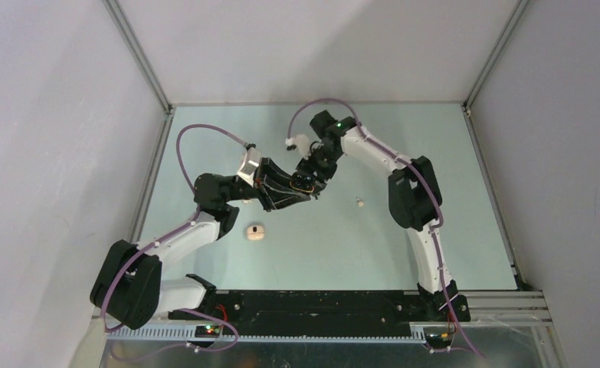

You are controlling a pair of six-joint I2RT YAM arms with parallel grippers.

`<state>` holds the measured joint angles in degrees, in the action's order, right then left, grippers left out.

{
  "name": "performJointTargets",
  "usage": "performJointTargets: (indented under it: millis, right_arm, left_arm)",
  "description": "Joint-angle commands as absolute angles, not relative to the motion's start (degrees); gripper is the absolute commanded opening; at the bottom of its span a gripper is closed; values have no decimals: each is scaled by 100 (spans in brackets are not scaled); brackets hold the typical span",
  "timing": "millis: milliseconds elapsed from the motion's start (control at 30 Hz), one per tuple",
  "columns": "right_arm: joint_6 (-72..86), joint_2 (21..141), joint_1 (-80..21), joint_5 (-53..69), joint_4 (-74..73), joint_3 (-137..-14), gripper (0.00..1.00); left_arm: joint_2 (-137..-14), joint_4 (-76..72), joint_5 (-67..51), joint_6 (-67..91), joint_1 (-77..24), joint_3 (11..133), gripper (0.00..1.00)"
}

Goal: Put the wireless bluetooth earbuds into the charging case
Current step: Pick up the left earbud from the center of the board.

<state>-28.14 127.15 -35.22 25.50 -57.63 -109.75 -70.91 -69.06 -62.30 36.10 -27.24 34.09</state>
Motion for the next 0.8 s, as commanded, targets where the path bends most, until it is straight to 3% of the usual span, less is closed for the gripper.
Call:
performJointTargets:
  millis: [0,367,767]
  right_arm:
    - [-3616,12384,-3053,2752,-5974,-11507,67]
    - [-4869,13249,-2719,3541,-6237,-12028,66]
    - [-4452,14132,-2808,3997,-6561,-12899,62]
  left_arm:
    - [-6955,-7184,-6238,3683,-2751,3577,2]
    - [-7030,-7176,-6245,3678,-2752,3586,3]
    - [-7032,-7172,-6256,3685,-2753,3585,3]
